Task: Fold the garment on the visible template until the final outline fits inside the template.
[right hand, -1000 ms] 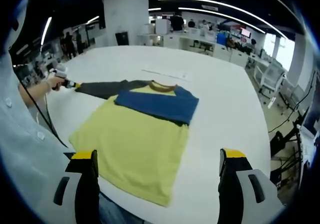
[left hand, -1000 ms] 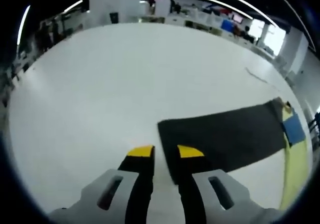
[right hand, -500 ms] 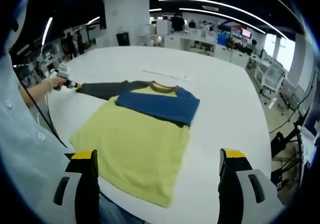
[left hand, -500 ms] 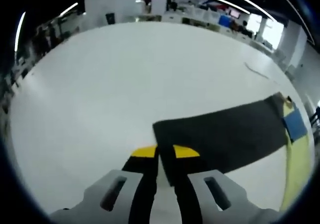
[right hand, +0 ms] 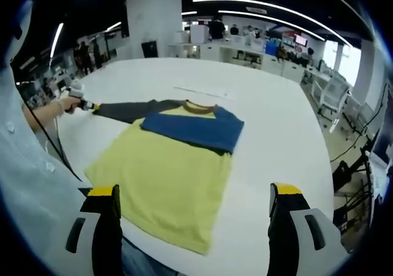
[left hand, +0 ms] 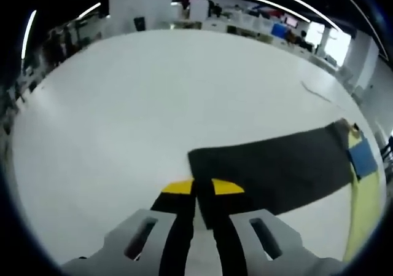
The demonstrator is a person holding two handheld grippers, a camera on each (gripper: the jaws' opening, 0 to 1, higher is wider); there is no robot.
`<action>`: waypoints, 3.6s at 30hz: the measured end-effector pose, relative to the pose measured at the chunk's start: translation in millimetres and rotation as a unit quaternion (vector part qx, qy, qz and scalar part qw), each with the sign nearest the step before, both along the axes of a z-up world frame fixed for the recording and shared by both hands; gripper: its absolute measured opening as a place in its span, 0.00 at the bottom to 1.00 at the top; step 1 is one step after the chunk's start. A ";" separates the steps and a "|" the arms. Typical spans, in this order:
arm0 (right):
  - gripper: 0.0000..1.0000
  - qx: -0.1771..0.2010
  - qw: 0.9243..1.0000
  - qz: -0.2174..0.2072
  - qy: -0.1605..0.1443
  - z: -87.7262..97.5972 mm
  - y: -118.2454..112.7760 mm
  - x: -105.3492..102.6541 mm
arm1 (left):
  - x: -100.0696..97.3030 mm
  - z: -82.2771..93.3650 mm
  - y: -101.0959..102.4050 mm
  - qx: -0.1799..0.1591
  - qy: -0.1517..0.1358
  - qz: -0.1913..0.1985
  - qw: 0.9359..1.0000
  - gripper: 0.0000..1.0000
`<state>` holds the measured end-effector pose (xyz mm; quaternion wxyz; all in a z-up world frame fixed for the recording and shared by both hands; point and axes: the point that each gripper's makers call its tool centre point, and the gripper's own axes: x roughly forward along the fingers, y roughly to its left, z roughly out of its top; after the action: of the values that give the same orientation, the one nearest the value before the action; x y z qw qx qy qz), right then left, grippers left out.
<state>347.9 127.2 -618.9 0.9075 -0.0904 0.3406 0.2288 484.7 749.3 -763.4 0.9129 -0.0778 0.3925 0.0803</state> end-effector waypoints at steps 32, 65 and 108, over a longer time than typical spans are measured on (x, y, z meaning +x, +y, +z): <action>1.00 0.015 1.000 0.003 -0.015 0.5 -9.8 -2.2 | -0.9 45.3 -32.5 -0.090 -0.080 0.030 0.992 0.00; 1.00 0.036 0.998 0.031 -0.029 -8.8 -17.4 -16.1 | -10.9 169.1 -83.9 -0.103 -0.214 -0.025 0.971 0.00; 1.00 0.038 0.998 0.040 -0.034 -6.7 -27.2 -43.2 | 2.6 285.3 -213.0 -0.108 -0.329 -0.146 0.927 0.00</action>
<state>304.6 100.0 -625.5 0.9111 -0.0776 0.2971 0.2748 487.4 536.3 -478.1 0.9785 -0.1400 0.0838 -0.1264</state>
